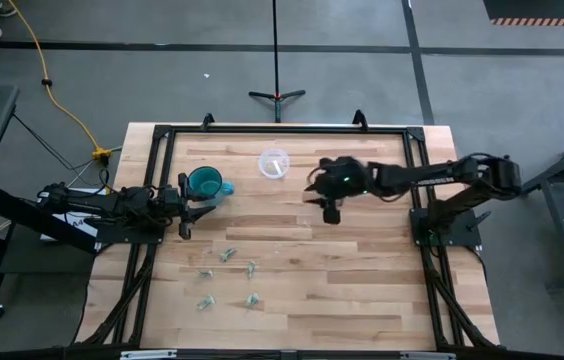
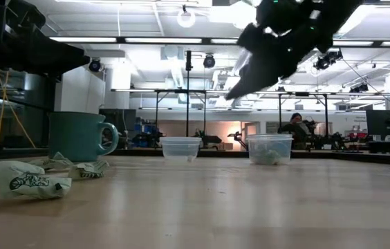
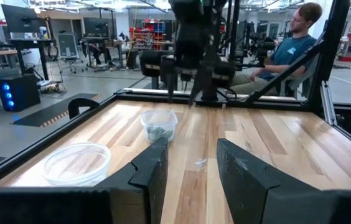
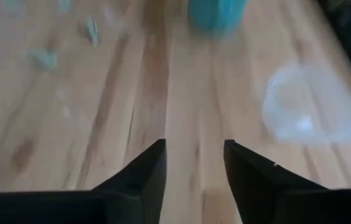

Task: Pick and place items into bin
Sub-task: Put the stevia packet into the large transparent bin

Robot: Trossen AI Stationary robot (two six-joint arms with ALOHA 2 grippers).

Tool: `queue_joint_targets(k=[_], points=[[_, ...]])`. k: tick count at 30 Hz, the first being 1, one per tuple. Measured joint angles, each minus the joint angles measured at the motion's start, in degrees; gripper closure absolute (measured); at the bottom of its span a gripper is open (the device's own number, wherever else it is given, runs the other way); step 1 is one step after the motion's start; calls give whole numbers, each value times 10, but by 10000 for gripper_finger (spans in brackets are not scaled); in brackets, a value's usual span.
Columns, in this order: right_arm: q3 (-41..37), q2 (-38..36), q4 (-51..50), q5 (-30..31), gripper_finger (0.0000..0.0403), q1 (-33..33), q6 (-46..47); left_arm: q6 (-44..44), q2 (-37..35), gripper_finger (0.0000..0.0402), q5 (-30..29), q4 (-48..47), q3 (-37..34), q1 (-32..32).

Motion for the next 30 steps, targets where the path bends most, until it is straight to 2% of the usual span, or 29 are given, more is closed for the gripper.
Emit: queue_joint_targets(k=[3, 6, 11, 19, 24, 28, 30], points=[[-60, -45, 79, -42, 280, -24, 17, 0, 0, 229, 0, 0, 0, 0], [-118, -112, 104, -48, 305, -51, 53, 0, 0, 229, 0, 0, 0, 0], [-213, -256, 135, -21, 338, -63, 95, 0, 0, 229, 0, 0, 0, 0], [-332, -469, 152, 23, 372, -17, 147, 0, 0, 229, 0, 0, 0, 0], [-389, -545, 177, 38, 382, 8, 145, 0, 0, 229, 0, 0, 0, 0], [-434, -575, 228, 42, 382, 16, 130, 3, 0, 229, 0, 0, 0, 0], [-435, -580, 210, 46, 382, 15, 130, 16, 0, 229, 0, 0, 0, 0]])
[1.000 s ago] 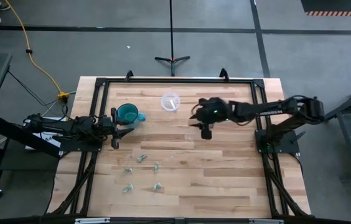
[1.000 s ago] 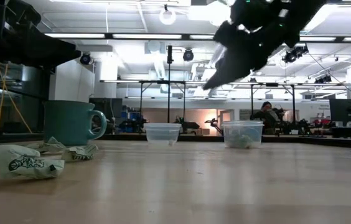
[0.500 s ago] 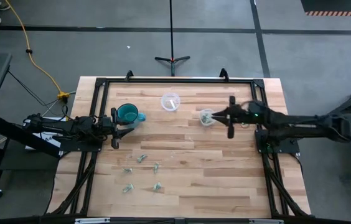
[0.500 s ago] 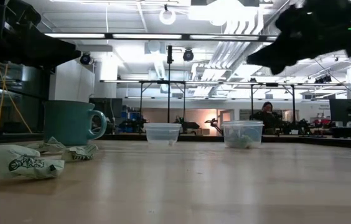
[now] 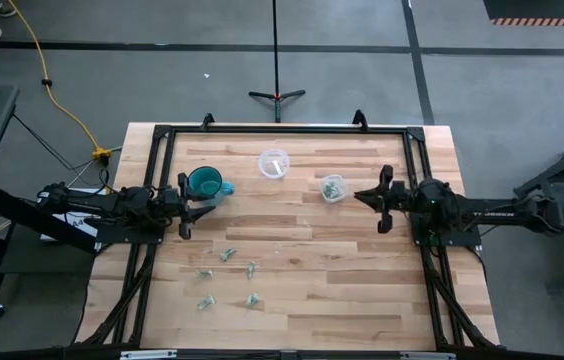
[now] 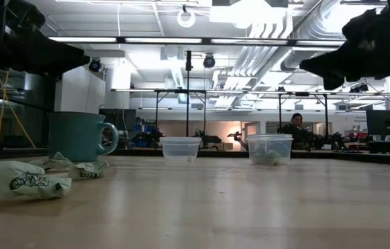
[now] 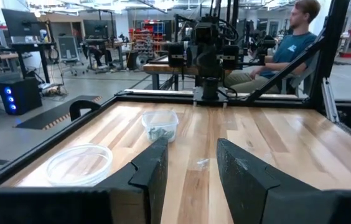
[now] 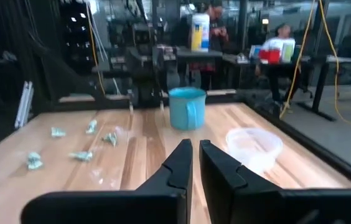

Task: Pick and place items into bin
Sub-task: Put the stevia packet into the large transparent bin

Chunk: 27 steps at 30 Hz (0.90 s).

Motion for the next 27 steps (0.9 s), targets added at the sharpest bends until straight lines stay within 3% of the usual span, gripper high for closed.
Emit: queue_joint_targets(k=[8, 12, 19, 23, 27], points=[[0, 2, -27, 36, 382, -1, -1, 14, 0, 225, 0, 29, 0, 0], [0, 2, -42, 44, 384, -1, -1, -13, 28, 184, 37, 39, 3, 0], [0, 2, -62, 67, 380, -1, 5, -49, 180, 105, 89, 47, 61, 0], [0, 2, -66, 68, 378, -1, 14, -92, 286, 99, 160, 50, 112, 0], [0, 2, -85, 63, 380, -1, 14, -171, 403, 112, 180, 44, 155, 0]])
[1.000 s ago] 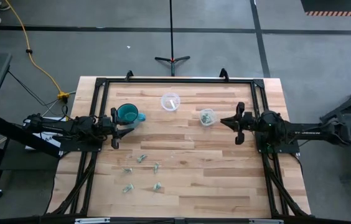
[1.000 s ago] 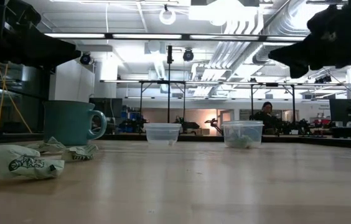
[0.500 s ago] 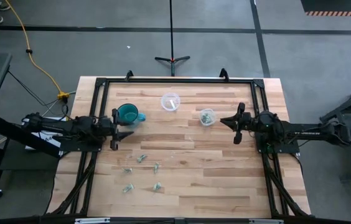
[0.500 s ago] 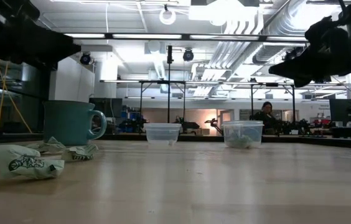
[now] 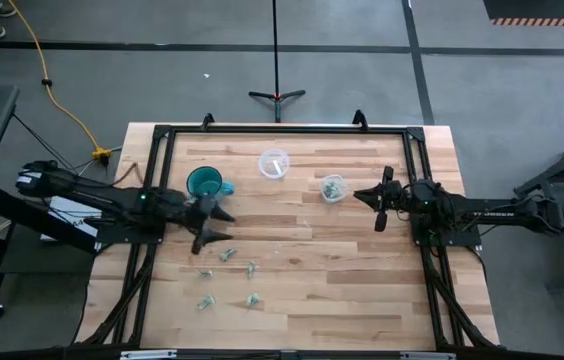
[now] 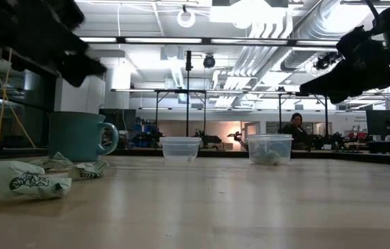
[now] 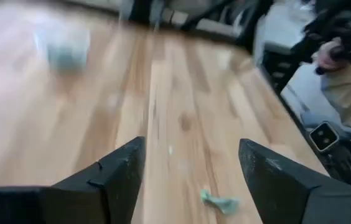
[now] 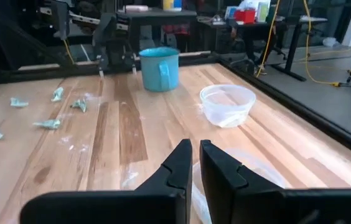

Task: Pick and place items into bin
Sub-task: Put the stevia packet into the large transparent bin

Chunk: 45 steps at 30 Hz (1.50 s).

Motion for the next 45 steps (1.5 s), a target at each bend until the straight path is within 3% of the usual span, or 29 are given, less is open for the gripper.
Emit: queue_joint_targets(k=[9, 13, 20, 33, 40, 45], points=[[0, 0, -37, 0, 381, 0, 0, -265, 220, 140, 18, -74, 98, -50], [0, 0, -57, -1, 384, 0, -2, -347, 289, 142, 16, -192, 177, -79], [0, 0, -75, -3, 379, 0, -16, -433, 372, 142, -38, -387, 300, -98], [0, 0, -78, -23, 381, 0, -28, -479, 478, 142, -24, -394, 308, -97], [0, 0, -78, -35, 384, 0, -35, -475, 484, 142, 1, -392, 308, -97], [0, 0, -78, -35, 381, 0, -40, -425, 476, 142, 35, -388, 312, -97]])
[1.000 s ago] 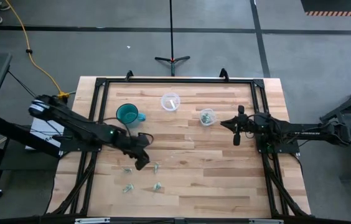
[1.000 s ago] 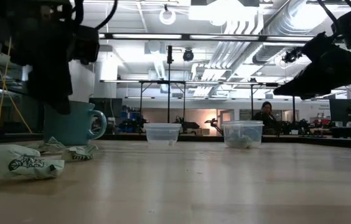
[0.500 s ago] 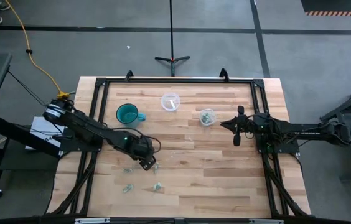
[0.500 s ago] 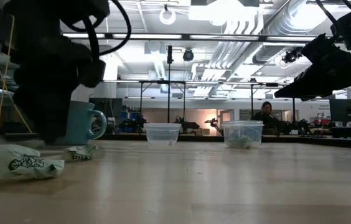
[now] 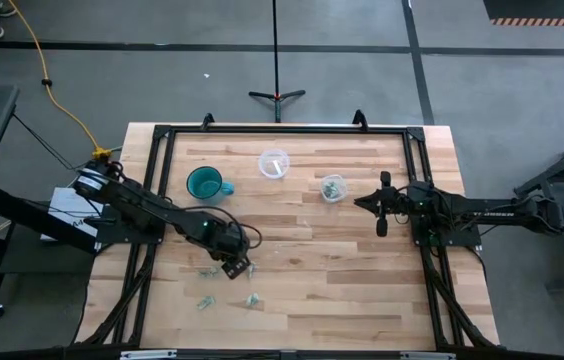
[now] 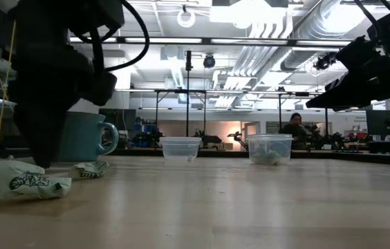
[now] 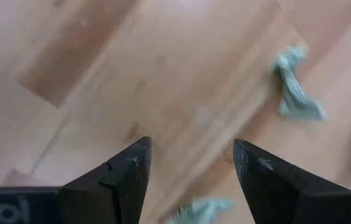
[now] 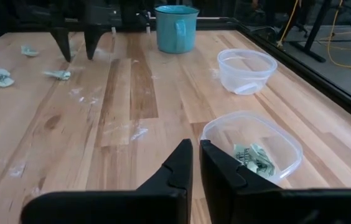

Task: Pick and place items into bin
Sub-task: Put the stevia packet into the large transparent bin

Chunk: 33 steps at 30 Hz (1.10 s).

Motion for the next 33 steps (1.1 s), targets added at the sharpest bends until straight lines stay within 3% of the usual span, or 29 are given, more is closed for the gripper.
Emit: queue_joint_targets(k=[3, 8, 21, 33], points=[[0, 0, -1, 0, 378, 0, 0, 22, -1, 142, 31, -18, 18, -3], [0, 0, -4, 0, 379, 0, 0, 17, -1, 142, 50, -132, 65, -15], [0, 0, -5, 0, 382, 0, 1, 15, 2, 142, -86, -158, 83, -131], [0, 0, -6, 0, 378, 0, 1, 23, 52, 142, -92, -154, 82, -139]])
